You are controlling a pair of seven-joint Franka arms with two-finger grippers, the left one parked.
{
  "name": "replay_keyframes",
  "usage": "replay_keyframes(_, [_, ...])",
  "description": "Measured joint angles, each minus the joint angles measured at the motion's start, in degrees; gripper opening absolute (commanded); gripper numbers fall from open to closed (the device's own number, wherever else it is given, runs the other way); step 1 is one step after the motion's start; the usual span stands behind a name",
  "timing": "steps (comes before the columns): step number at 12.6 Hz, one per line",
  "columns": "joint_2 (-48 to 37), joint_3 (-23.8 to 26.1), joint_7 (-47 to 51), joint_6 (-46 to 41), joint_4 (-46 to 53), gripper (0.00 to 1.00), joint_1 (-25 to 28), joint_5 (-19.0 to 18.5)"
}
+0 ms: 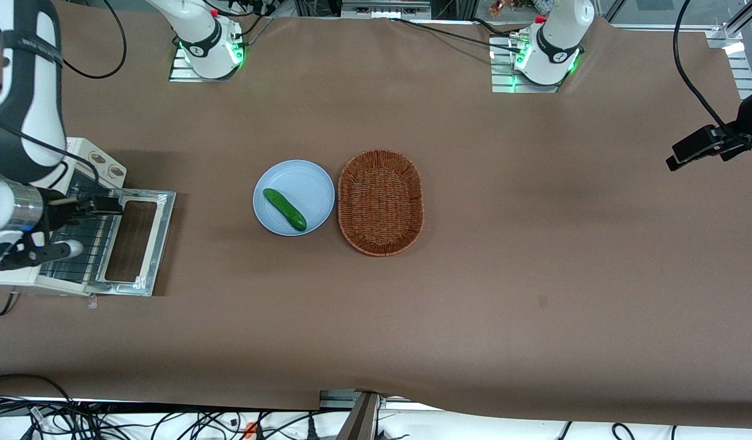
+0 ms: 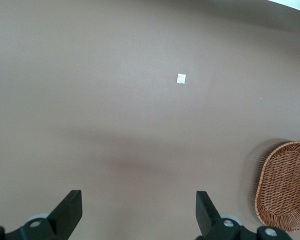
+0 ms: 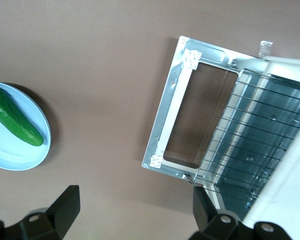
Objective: Open oven door with right arm only
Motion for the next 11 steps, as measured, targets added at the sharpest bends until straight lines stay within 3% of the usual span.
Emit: replay_keyframes(11, [-16.6,0.35,12.46,0.63,-11.41,1.0,-2.6,-0.39])
